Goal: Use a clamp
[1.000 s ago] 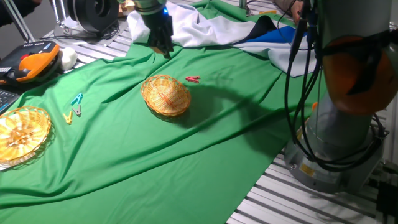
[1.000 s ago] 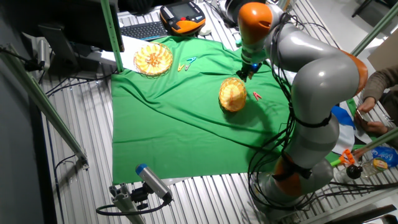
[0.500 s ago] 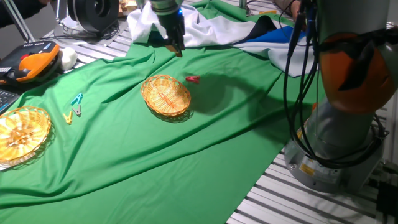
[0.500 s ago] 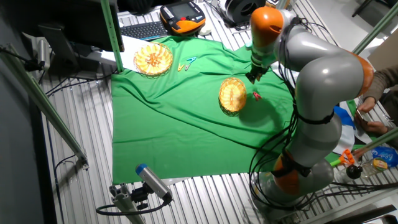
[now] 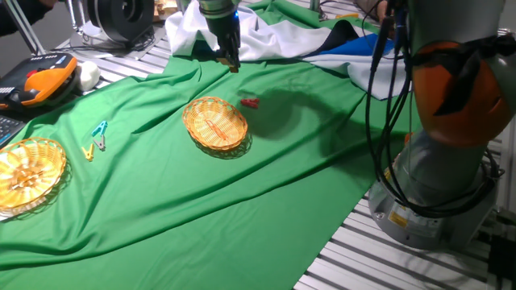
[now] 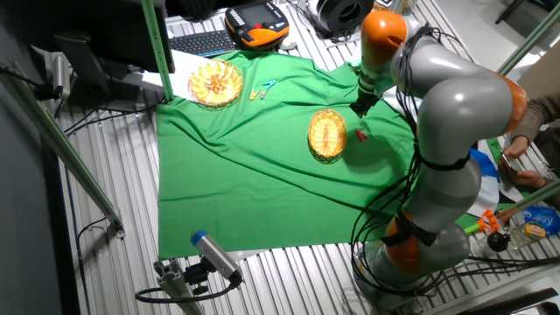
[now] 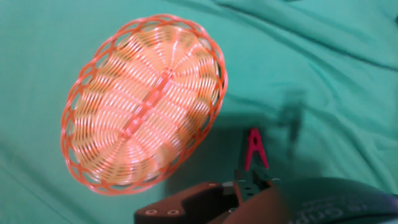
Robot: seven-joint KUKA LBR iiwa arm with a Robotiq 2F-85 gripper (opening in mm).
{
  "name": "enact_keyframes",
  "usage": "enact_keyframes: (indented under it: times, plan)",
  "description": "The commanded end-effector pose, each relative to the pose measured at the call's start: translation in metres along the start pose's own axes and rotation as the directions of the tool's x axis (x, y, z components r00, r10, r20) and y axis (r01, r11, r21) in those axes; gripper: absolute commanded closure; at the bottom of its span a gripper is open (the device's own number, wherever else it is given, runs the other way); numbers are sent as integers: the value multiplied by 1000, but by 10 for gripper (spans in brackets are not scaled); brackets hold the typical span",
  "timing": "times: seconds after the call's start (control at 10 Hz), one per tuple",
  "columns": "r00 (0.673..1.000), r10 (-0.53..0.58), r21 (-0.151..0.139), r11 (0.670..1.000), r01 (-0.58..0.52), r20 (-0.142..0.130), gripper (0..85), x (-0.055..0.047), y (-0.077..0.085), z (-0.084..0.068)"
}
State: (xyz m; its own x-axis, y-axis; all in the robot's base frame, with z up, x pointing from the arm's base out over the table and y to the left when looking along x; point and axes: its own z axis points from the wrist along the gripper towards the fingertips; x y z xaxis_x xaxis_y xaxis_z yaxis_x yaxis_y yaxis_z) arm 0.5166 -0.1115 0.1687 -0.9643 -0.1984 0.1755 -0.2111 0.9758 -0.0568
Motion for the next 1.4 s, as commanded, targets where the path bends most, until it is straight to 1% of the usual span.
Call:
enact_keyframes:
  times: [0.0, 0.1, 0.2, 0.3, 0.4, 0.5, 0.6, 0.7, 0.8, 0.9, 1.0, 1.1, 1.2, 1.3]
  plan:
    - [1000, 31, 25, 999, -30, -1, 850, 0, 0, 0]
    - [1000, 29, 32, 999, -30, 10, 850, 0, 0, 0]
    - [1000, 23, 18, 1000, -23, 3, 850, 0, 0, 0]
    - [1000, 30, -3, 1000, -30, 2, 850, 0, 0, 0]
    - [999, 36, 4, 999, -36, 20, 850, 0, 0, 0]
    - [999, 20, 14, 1000, -20, 30, 850, 0, 0, 0]
    - [1000, 1, 8, 1000, -1, 5, 850, 0, 0, 0]
    - [1000, -14, 34, 999, 15, -24, 680, 0, 0, 0]
    - [1000, -11, 38, 999, 11, -18, 510, 0, 0, 0]
    - [1000, -5, 40, 999, 6, -6, 340, 0, -4, 6]
    - [1000, -1, 40, 999, 0, 15, 340, 2, -9, 16]
    - [1000, 11, 47, 999, -11, 1, 170, 2, -15, 28]
    - [1000, 3, 33, 999, -3, -7, 170, 1, -21, 35]
    - [1000, -15, 27, 1000, 15, -8, 170, 0, -26, 43]
